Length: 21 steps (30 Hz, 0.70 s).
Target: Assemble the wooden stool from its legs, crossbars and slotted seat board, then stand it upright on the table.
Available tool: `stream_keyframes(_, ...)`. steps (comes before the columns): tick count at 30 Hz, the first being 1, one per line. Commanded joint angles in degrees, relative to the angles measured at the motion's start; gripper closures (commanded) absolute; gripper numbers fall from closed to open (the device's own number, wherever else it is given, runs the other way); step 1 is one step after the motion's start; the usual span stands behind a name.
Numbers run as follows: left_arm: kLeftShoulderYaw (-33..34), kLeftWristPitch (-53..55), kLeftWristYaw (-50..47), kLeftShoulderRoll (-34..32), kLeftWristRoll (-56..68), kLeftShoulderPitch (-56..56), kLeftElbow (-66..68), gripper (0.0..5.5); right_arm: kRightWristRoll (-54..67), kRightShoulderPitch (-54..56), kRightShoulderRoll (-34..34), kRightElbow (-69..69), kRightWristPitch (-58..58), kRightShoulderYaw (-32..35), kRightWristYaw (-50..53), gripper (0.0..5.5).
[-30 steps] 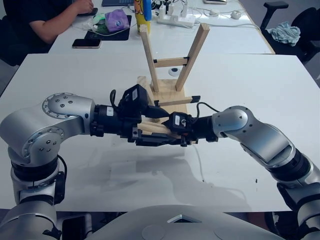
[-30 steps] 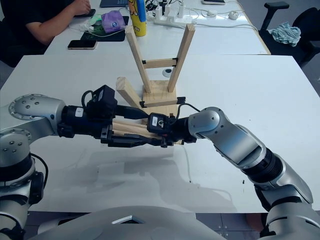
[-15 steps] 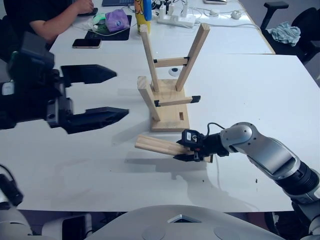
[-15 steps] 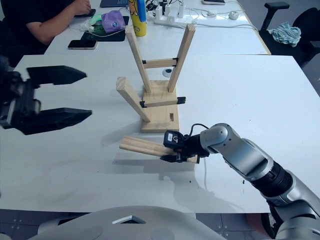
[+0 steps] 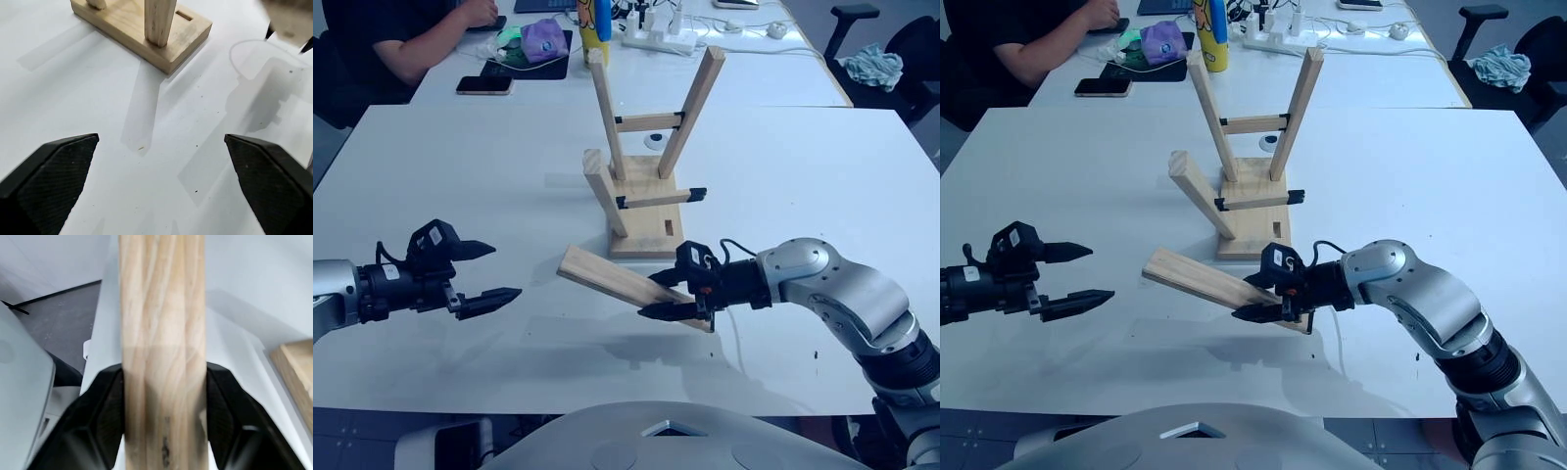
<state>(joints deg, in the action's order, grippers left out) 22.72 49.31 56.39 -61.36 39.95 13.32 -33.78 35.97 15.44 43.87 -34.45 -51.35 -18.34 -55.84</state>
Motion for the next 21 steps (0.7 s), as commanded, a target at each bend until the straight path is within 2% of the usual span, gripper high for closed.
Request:
stream_keyframes(1,-3.8,-0.2,-2.2,3.2,3.9,-9.0,-1.1,0.72,-0.1,1.8,-0.4,-0.9,-0.5,-0.7,0.1,3.46)
stream_keyframes(6,-7.2,2.0,-5.4,5.3,7.8,-16.7,-2.0,0.72,-1.5,2.3,-0.8,-0.8,-0.3,-2.6,0.6,3.46)
stream_keyframes(15,-9.5,4.8,-7.4,6.0,11.4,-18.7,-3.4,0.72,-2.4,3.0,-1.6,-0.5,-0.2,-3.5,0.9,3.46)
stream_keyframes(21,-11.5,6.1,-11.3,9.1,15.2,-23.1,-4.7,0.72,-3.4,3.7,-1.7,-0.2,0.2,-4.6,0.8,3.46)
